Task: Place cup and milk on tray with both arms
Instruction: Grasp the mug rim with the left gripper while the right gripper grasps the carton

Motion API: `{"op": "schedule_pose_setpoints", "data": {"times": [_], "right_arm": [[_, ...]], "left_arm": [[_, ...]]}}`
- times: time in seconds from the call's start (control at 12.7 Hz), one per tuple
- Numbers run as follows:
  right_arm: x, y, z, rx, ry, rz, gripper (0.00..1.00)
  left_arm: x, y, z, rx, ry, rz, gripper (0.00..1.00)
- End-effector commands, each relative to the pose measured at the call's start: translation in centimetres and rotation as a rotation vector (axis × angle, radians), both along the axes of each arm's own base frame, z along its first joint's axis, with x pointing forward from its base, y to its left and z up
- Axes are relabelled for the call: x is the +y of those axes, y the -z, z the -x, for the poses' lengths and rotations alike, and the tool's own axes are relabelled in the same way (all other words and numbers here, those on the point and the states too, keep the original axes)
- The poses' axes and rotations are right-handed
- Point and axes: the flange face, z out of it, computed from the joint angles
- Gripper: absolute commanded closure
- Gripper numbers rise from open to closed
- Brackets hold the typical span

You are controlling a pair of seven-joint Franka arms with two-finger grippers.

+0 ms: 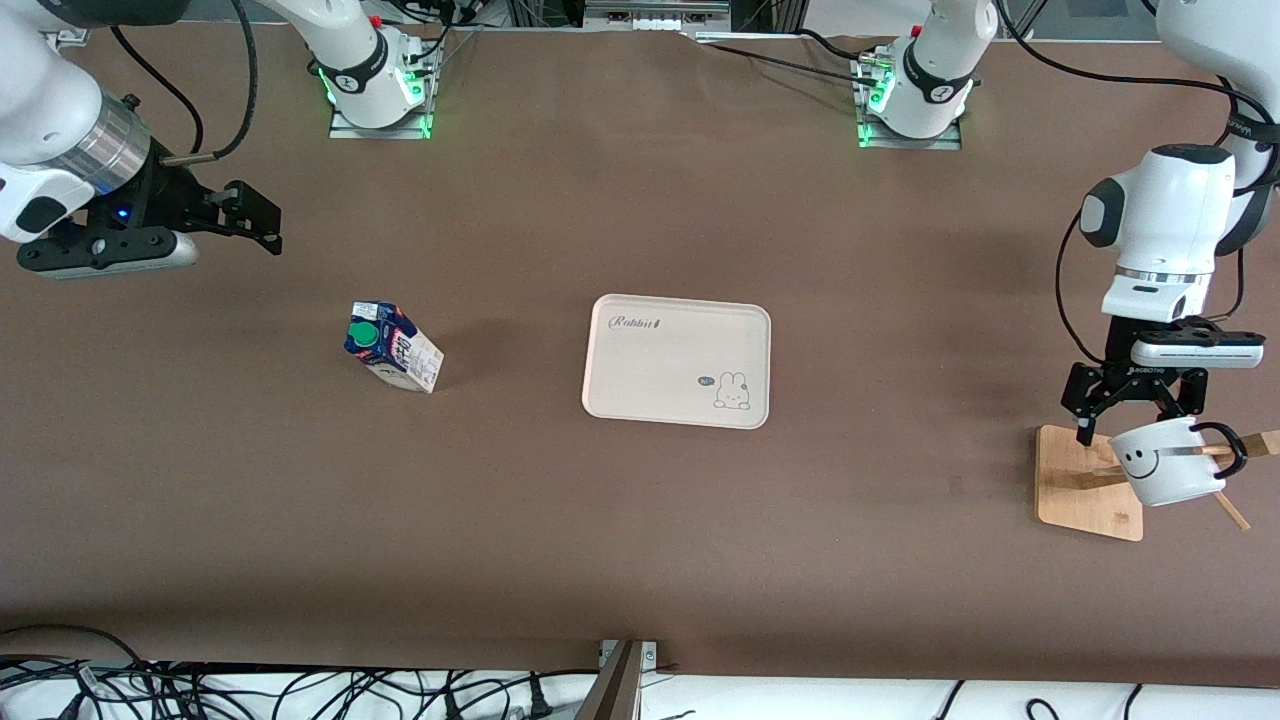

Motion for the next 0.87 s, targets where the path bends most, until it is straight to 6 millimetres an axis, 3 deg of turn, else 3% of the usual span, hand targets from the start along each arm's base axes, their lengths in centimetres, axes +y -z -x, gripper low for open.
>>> {"op": "schedule_pose_setpoints", "data": {"times": [0.0,0.08,0.24,0.47,0.55,0.79], "right_arm": [[0.5,0.6,-0.9,-0.016,0.005,-0.022,0.00],[1.0,2.0,-1.7,-0.002,-0.002,-0.008,0.00],[2.3,9.5,-4.3,0.115,-0.018,0.025,0.00],[4.5,13.4,-5.0,0.135,-0.007,-0.017,0.00],[4.5,14.9,-5.1,0.142,-0.001,-0.014,0.00],[4.1,19.3,-4.6,0.154,0.015,-0.006,0.00]], "left_arm": [[-1.3,0.2,-0.5,-0.007,0.039,0.000,0.00],[-1.2,0.3,-0.5,-0.007,0.037,0.000,0.00],[-0.9,0.5,-0.6,-0.004,0.032,0.002,0.00],[-0.6,-0.1,-0.6,-0.014,0.032,-0.008,0.00],[0.5,-0.2,-0.5,-0.016,0.016,-0.011,0.00],[1.2,-1.3,-0.4,-0.035,0.013,-0.026,0.00]]}}
